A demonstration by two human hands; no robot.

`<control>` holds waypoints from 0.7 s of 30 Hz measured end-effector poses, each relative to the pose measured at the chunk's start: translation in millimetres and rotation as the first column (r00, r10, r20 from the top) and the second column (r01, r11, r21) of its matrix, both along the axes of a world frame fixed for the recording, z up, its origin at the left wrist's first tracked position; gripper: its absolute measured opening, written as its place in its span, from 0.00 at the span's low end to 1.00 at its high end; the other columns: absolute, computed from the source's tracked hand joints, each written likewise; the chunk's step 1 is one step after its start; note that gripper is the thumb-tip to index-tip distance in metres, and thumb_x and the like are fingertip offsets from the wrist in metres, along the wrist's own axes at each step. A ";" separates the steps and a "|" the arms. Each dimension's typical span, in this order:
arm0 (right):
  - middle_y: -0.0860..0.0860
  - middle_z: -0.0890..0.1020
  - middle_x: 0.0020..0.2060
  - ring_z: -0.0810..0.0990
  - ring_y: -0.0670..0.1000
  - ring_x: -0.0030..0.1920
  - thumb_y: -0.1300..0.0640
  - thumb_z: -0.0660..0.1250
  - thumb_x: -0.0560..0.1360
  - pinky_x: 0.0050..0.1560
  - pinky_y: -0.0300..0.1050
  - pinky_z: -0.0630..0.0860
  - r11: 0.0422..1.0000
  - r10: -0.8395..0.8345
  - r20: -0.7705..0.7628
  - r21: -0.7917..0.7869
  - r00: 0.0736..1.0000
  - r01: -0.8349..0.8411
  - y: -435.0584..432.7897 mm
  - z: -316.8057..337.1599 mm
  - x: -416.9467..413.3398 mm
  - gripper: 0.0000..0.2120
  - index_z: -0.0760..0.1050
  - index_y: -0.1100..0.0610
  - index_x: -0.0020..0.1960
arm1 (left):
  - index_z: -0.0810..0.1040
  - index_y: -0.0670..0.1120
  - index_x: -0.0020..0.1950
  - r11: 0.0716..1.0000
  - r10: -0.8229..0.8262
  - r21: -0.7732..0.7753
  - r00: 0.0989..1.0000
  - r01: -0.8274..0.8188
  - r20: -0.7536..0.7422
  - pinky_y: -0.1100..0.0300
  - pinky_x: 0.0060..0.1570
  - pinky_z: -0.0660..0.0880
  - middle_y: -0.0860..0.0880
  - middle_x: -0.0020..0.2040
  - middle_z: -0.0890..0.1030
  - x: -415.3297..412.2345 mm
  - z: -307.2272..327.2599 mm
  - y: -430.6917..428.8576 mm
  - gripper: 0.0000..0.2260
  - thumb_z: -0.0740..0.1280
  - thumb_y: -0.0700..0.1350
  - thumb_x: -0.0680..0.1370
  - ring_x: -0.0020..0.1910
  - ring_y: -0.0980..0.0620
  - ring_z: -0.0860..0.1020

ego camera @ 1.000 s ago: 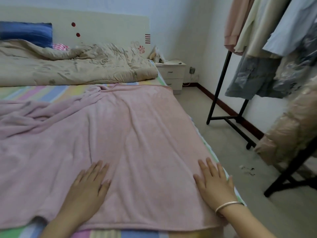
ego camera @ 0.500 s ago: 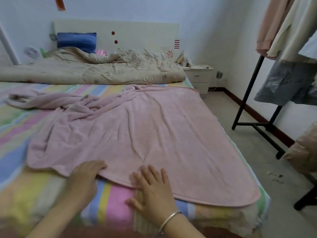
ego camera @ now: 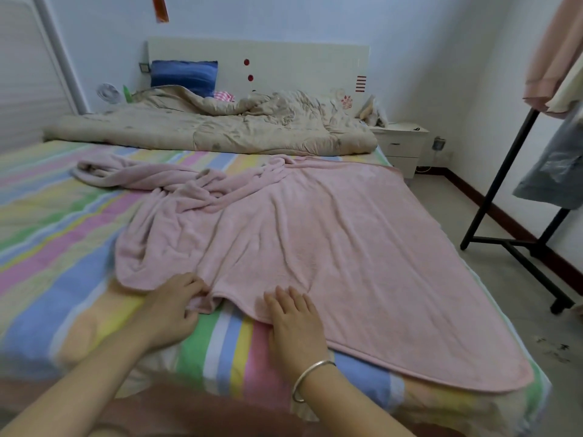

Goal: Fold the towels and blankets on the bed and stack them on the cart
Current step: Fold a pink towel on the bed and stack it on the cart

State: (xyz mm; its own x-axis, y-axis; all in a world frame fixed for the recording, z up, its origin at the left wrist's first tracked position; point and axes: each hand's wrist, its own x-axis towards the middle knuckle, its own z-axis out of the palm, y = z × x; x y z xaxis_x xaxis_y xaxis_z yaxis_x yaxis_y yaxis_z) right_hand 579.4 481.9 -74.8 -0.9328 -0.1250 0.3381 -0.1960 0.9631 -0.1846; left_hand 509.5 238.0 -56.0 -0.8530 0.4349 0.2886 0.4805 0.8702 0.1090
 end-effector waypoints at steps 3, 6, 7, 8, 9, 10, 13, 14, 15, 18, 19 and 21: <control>0.50 0.84 0.52 0.83 0.55 0.52 0.56 0.54 0.67 0.51 0.49 0.80 0.999 0.026 0.044 0.027 0.999 -0.028 -19.2 4.4 -9.8 0.24 0.82 0.52 0.55 | 0.80 0.51 0.57 0.997 0.063 -0.047 0.996 -0.066 -0.061 0.53 0.46 0.77 0.52 0.56 0.80 -3.4 -4.7 -15.7 0.23 0.59 0.46 0.65 0.52 0.48 0.79; 0.48 0.84 0.48 0.83 0.53 0.49 0.56 0.53 0.67 0.48 0.47 0.80 0.996 0.066 0.050 0.060 0.997 -0.069 -23.5 3.4 -16.8 0.22 0.83 0.50 0.51 | 0.82 0.45 0.51 0.989 0.142 0.044 0.986 -0.139 -0.091 0.52 0.40 0.78 0.46 0.44 0.81 -12.7 -9.9 -31.2 0.20 0.59 0.37 0.63 0.42 0.42 0.81; 0.46 0.84 0.48 0.84 0.52 0.49 0.56 0.53 0.66 0.48 0.47 0.80 0.996 0.075 0.041 0.052 0.996 -0.077 -22.5 4.0 -17.6 0.22 0.83 0.48 0.50 | 0.82 0.43 0.49 0.985 0.169 0.059 0.981 -0.164 -0.096 0.51 0.37 0.78 0.44 0.42 0.80 -14.4 -7.5 -35.3 0.18 0.59 0.35 0.64 0.40 0.40 0.81; 0.44 0.84 0.48 0.84 0.50 0.49 0.55 0.53 0.66 0.48 0.47 0.81 0.996 0.085 0.022 0.036 0.996 -0.086 -21.2 4.1 -17.5 0.22 0.83 0.46 0.50 | 0.82 0.42 0.49 0.978 0.208 0.052 0.973 -0.204 -0.097 0.51 0.36 0.77 0.43 0.40 0.79 -13.6 -2.2 -39.7 0.16 0.61 0.33 0.66 0.40 0.39 0.81; 0.42 0.84 0.48 0.84 0.49 0.50 0.55 0.53 0.65 0.50 0.48 0.80 0.995 0.101 -0.004 0.015 0.995 -0.101 -20.5 3.5 -16.7 0.23 0.83 0.45 0.50 | 0.81 0.43 0.49 0.969 0.246 0.033 0.964 -0.244 -0.104 0.51 0.34 0.76 0.42 0.40 0.79 -11.9 3.5 -45.1 0.14 0.64 0.33 0.67 0.40 0.39 0.80; 0.41 0.84 0.50 0.83 0.48 0.51 0.55 0.54 0.66 0.53 0.49 0.80 0.992 0.125 -0.042 -0.010 0.991 -0.125 -19.4 0.3 -15.0 0.23 0.82 0.44 0.51 | 0.81 0.44 0.48 0.961 0.274 0.007 0.953 -0.275 -0.130 0.52 0.32 0.74 0.43 0.40 0.79 -8.1 8.6 -52.1 0.13 0.66 0.34 0.66 0.39 0.39 0.80; 0.41 0.82 0.56 0.81 0.48 0.57 0.53 0.56 0.68 0.64 0.49 0.69 0.978 0.206 -0.151 -0.011 0.967 -0.210 -18.9 -13.9 -6.3 0.21 0.81 0.44 0.55 | 0.77 0.46 0.43 0.961 0.235 -0.100 0.949 -0.260 -0.211 0.59 0.24 0.64 0.46 0.35 0.76 11.5 14.4 -78.2 0.10 0.59 0.42 0.67 0.33 0.41 0.79; 0.41 0.82 0.57 0.81 0.49 0.58 0.53 0.57 0.69 0.65 0.50 0.65 0.970 0.238 -0.183 0.003 0.954 -0.241 -19.0 -18.5 -3.3 0.20 0.81 0.45 0.56 | 0.75 0.46 0.41 0.963 0.206 -0.125 0.953 -0.237 -0.224 0.61 0.24 0.60 0.47 0.34 0.74 17.0 11.5 -86.7 0.10 0.55 0.43 0.67 0.31 0.41 0.77; 0.42 0.81 0.58 0.80 0.49 0.59 0.54 0.57 0.69 0.65 0.50 0.63 0.964 0.263 -0.213 0.010 0.941 -0.267 -19.0 -22.7 -0.5 0.20 0.81 0.46 0.56 | 0.73 0.47 0.39 0.966 0.177 -0.146 0.957 -0.214 -0.232 0.62 0.25 0.56 0.47 0.33 0.72 21.2 7.8 -94.3 0.09 0.54 0.43 0.68 0.29 0.41 0.76; 0.43 0.81 0.59 0.80 0.50 0.60 0.55 0.57 0.69 0.64 0.50 0.63 0.945 0.316 -0.289 0.009 0.904 -0.327 -18.5 -30.0 7.4 0.20 0.80 0.47 0.57 | 0.72 0.45 0.38 0.964 0.148 -0.181 0.962 -0.192 -0.230 0.61 0.25 0.54 0.45 0.32 0.70 31.7 -3.9 -102.4 0.08 0.53 0.42 0.67 0.27 0.41 0.74; 0.43 0.81 0.60 0.80 0.50 0.60 0.54 0.57 0.70 0.64 0.50 0.65 0.939 0.331 -0.297 0.015 0.896 -0.342 -18.2 -30.0 9.6 0.20 0.80 0.47 0.58 | 0.72 0.45 0.37 0.962 0.148 -0.190 0.960 -0.195 -0.236 0.61 0.25 0.54 0.45 0.31 0.70 34.2 -7.3 -102.6 0.08 0.53 0.42 0.67 0.26 0.42 0.73; 0.43 0.81 0.60 0.80 0.49 0.60 0.54 0.57 0.71 0.61 0.48 0.75 0.935 0.347 -0.289 0.032 0.892 -0.354 -17.4 -28.0 13.7 0.20 0.80 0.47 0.58 | 0.73 0.44 0.37 0.958 0.150 -0.207 0.961 -0.199 -0.231 0.62 0.25 0.53 0.45 0.31 0.70 35.3 -8.8 -102.8 0.09 0.54 0.42 0.67 0.26 0.42 0.73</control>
